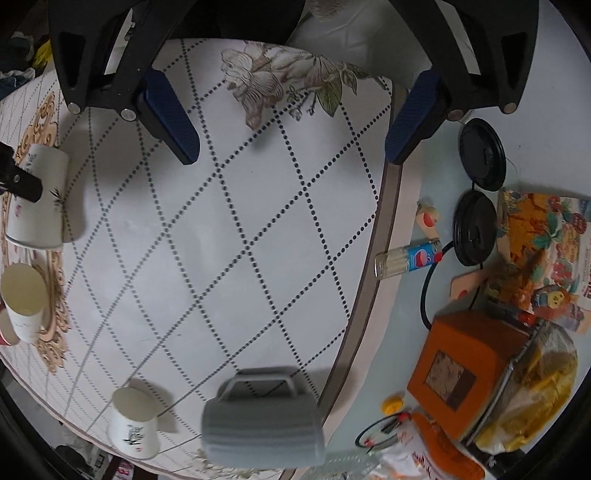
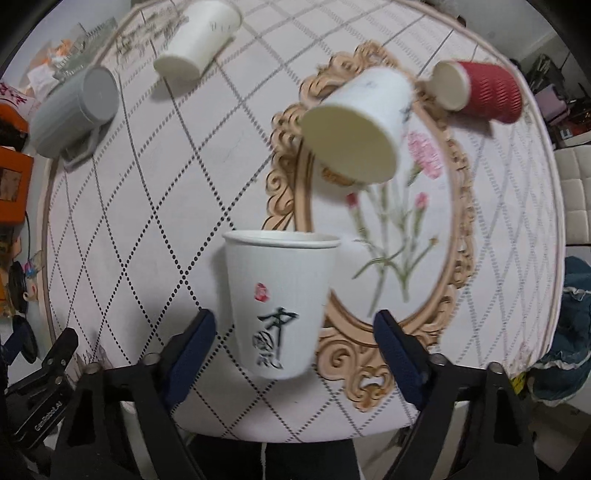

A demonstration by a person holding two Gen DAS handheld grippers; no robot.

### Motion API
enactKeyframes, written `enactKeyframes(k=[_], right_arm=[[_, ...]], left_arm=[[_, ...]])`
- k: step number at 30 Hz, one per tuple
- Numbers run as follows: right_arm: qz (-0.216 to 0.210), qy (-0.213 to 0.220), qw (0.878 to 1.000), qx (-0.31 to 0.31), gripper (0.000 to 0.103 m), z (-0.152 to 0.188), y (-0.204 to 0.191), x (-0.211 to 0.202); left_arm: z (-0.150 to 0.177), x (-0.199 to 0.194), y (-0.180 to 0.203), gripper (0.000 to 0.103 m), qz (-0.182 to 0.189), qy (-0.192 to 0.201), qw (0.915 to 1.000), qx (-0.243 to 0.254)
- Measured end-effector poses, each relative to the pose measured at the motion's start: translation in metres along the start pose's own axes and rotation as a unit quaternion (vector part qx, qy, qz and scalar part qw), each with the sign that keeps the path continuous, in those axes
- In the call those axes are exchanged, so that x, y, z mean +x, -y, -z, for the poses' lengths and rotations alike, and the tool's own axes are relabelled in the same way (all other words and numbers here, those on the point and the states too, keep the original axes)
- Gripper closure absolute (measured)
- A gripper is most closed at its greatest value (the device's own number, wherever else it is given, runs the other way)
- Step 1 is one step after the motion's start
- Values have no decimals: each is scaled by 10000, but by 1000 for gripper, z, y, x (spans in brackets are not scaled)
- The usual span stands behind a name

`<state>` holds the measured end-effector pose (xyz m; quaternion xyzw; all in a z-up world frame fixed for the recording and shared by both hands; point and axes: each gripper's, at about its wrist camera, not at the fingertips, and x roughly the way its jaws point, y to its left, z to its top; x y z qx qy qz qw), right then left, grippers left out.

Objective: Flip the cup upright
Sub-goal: 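Close the right gripper around the white cup with black calligraphy, then tilt the cup rim up with the right gripper and lower it onto the table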

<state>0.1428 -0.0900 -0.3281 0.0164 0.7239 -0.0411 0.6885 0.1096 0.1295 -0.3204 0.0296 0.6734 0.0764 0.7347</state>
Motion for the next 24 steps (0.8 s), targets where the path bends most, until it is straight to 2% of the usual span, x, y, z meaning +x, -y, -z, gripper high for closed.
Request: enactKeyframes(k=[2,3,9,13,17,21,24], right_arm=[[-56,-133,9999,37,42,-3,-2,10],[-61,-187,9998,54,42,-4,-3,13],[-283,210,9990,259,42,-6,1,-2],[-535,876,9941,342,42,-9,1,-23],[-760,1905,9782,334,42,-10,-6,-39],[-664,2750,9589,238,42,-16,-20,-29],[-541,3110,9487,199,42,-17,-27,-13]], left_arm=[[-2,4,-3,0,18,-44,10000,-14],[-3,5,-4,0,36,-64,10000,-17],[-12,14,-5,0,282,-340,9990,19],[-23,21,-6,1,429,-451,9980,-45],[-40,29,-3,1,492,-453,9977,-59],[-54,35,2,1,489,-367,9981,-16],[-63,40,9,1,403,-261,9988,117]])
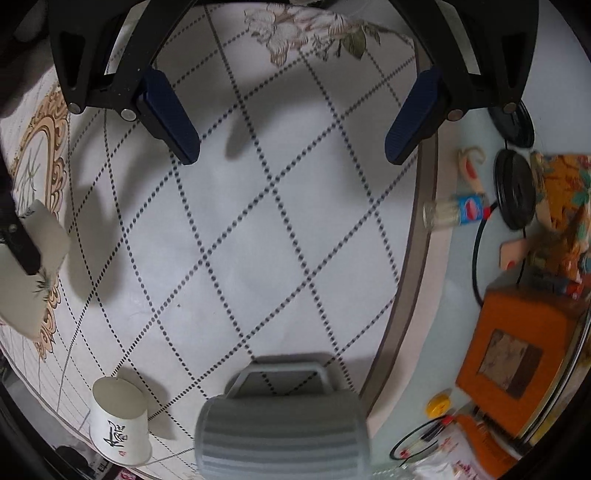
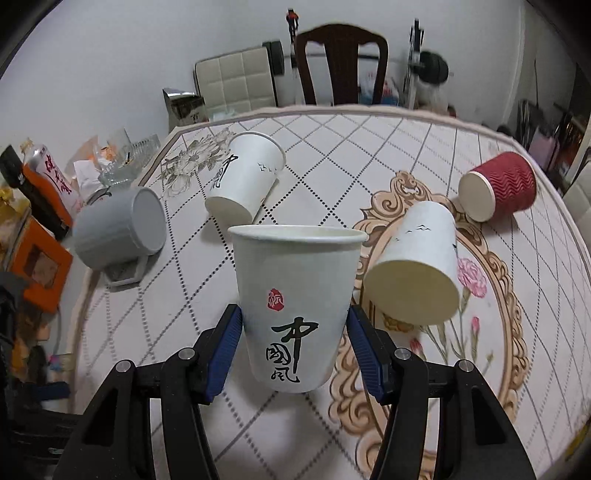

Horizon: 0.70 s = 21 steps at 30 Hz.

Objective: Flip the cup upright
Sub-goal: 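Tilt the cup rim up with the right gripper and lower it onto the table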

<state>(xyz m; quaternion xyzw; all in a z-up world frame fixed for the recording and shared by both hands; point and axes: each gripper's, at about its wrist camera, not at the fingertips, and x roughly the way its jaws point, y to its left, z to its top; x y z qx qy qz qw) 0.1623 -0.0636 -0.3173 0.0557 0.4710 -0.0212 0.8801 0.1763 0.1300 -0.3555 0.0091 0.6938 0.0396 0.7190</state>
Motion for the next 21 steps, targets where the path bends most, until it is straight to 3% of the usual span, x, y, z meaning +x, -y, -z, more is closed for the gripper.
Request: enactKeyframes(k=[5,12,17,21], right_arm=[[87,304,9994,-149,42,14,-2,-3],[140,190,9995,-217,41,34,-6,-12],[198,38,9995,-255,23,41,-2,-18],[244,-33,9994,-258,16,44,3,-28]], left_arm=[[-5,5,12,1,-46,35,9999,121],[10,8,18,1,-70,64,9997,244],[19,1,14,1,-97,146,9994,282],[28,-10,13,1,-113,273,9993,243]])
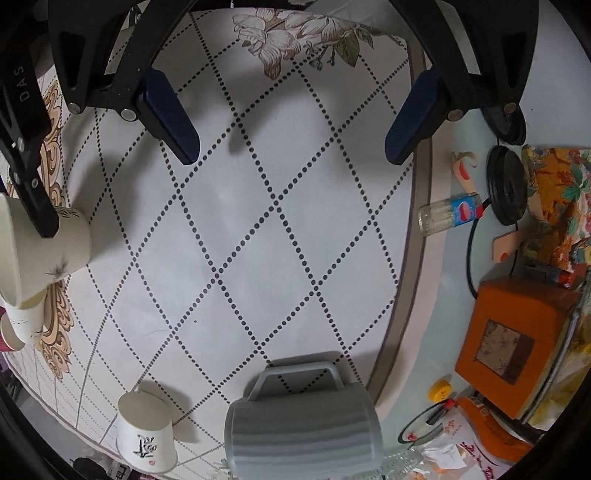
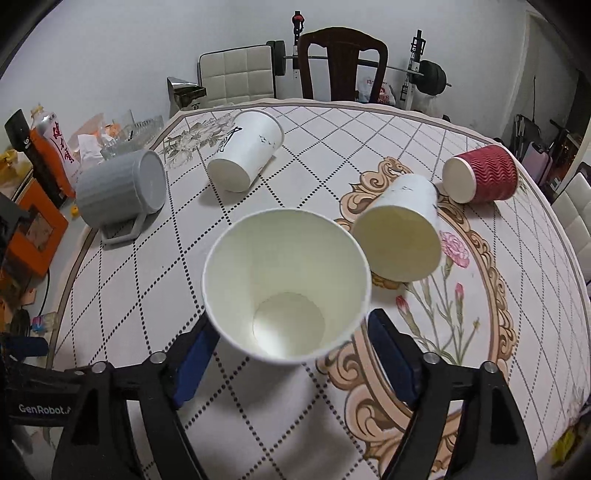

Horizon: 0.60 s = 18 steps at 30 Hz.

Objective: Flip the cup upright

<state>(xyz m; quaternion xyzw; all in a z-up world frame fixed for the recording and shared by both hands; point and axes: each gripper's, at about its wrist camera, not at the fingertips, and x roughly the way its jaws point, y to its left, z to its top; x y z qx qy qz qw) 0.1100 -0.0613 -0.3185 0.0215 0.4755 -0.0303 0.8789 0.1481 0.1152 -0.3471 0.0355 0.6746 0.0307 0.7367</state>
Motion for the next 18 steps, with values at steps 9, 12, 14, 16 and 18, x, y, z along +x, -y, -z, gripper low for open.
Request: enactKeyframes(k=[9,12,14,16,18], right_arm=[[316,-140,9994,-27,1,7,17,-50],[374,-111,9992,24,0,7,26,-82],[398,-69,9992,34,0,5,31,-107],[412,-11,9991,42,0,2,36,-138],[453,57,9989,52,0,-1,41,-171]], left_arm=[[40,-63,2,1,-194,574,9981,-90],[55,-98,2,1,-222,832,9962,-149],[63,-123,-1,1,-200,1041,9941,-213],[70,-147,1,1,-173,1238,9919,-240],[83,-176,2,1,-171,1499,9883,-211]])
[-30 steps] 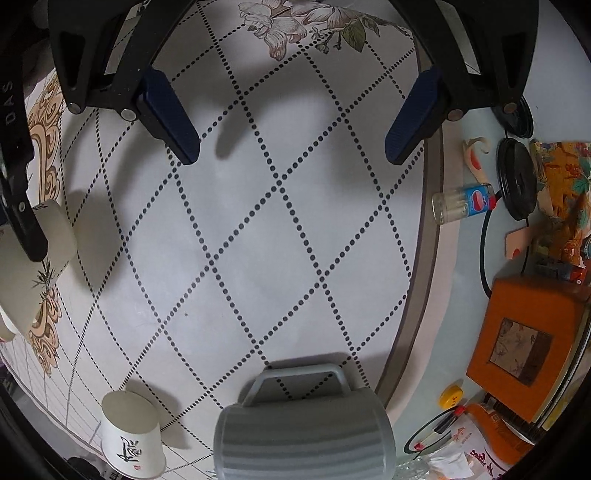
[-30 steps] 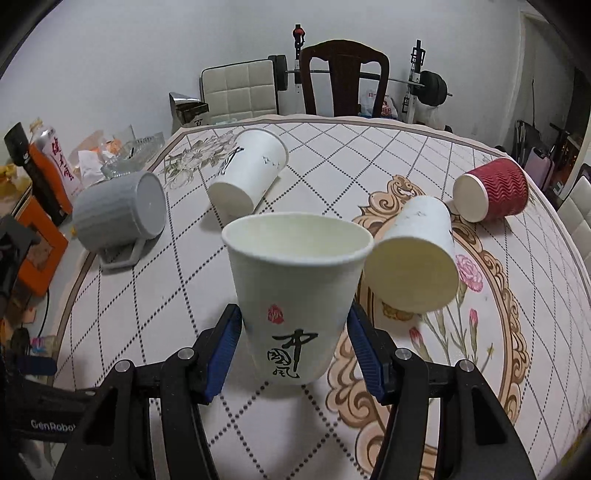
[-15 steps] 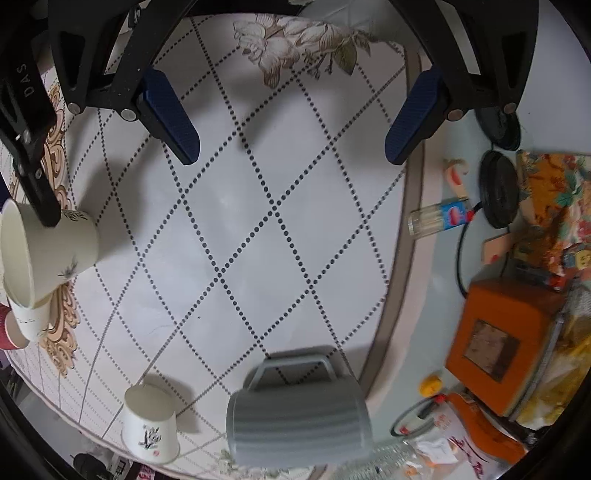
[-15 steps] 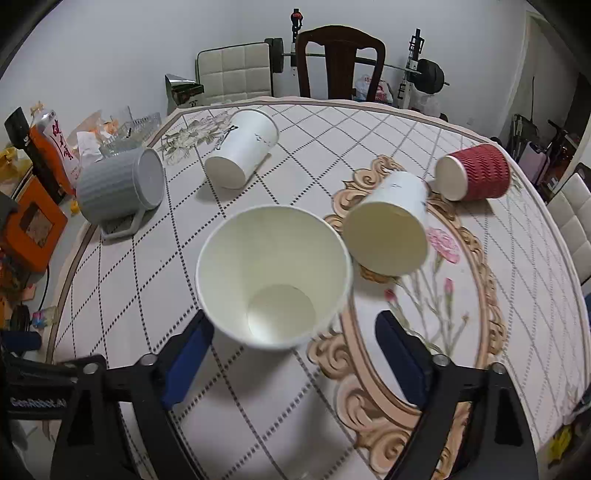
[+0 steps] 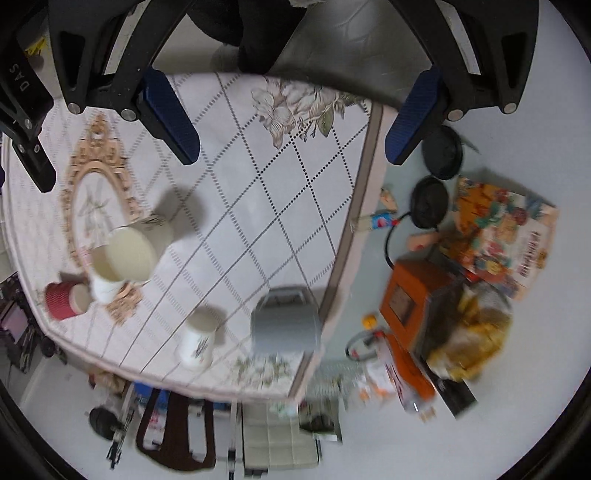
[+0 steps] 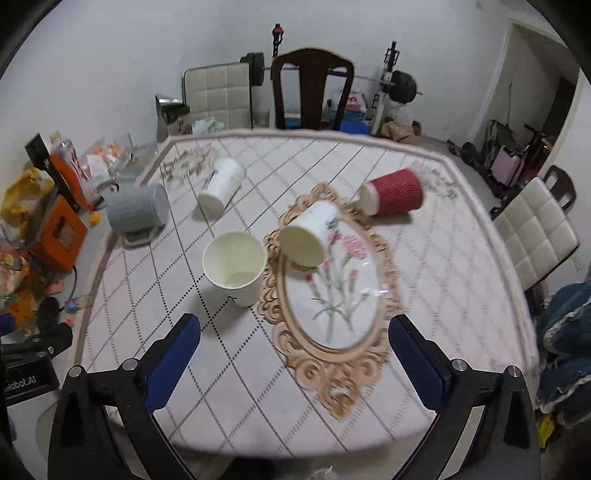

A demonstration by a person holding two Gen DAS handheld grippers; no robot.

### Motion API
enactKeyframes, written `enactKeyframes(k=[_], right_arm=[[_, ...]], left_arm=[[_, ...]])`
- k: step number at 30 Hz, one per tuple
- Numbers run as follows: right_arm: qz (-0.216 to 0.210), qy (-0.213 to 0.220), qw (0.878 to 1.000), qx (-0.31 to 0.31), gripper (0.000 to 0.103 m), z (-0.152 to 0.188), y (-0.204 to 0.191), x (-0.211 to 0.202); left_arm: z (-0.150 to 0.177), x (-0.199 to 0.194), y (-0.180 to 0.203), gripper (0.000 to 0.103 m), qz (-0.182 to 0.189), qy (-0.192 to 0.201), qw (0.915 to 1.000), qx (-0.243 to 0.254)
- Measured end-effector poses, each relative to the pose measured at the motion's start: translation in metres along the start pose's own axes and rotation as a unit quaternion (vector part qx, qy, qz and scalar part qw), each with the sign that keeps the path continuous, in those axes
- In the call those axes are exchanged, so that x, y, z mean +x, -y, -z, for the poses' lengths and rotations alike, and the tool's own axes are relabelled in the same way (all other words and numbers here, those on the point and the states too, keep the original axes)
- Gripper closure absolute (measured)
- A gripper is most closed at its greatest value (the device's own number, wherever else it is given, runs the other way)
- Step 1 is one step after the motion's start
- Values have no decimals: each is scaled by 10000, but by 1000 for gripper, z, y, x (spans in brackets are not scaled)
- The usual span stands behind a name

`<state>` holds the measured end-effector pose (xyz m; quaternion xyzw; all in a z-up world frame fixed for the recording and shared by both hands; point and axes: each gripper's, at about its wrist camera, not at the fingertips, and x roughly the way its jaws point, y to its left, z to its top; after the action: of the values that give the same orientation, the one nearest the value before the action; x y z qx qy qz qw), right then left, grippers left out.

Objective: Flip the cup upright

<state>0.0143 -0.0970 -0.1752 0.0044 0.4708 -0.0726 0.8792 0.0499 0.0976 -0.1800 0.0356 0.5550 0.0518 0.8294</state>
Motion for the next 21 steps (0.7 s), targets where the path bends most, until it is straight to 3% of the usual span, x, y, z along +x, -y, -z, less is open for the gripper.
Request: enactKeyframes(k=[12,21], right_arm=[[-94,424,9990,95,0,-7,43,-151],[-130,736,9972,44,0,-3,57,-218]], left_arm=[[27,-140,2,1,292,1016,9943,-121],[43,-192,4,1,407,1353,9899,-138]])
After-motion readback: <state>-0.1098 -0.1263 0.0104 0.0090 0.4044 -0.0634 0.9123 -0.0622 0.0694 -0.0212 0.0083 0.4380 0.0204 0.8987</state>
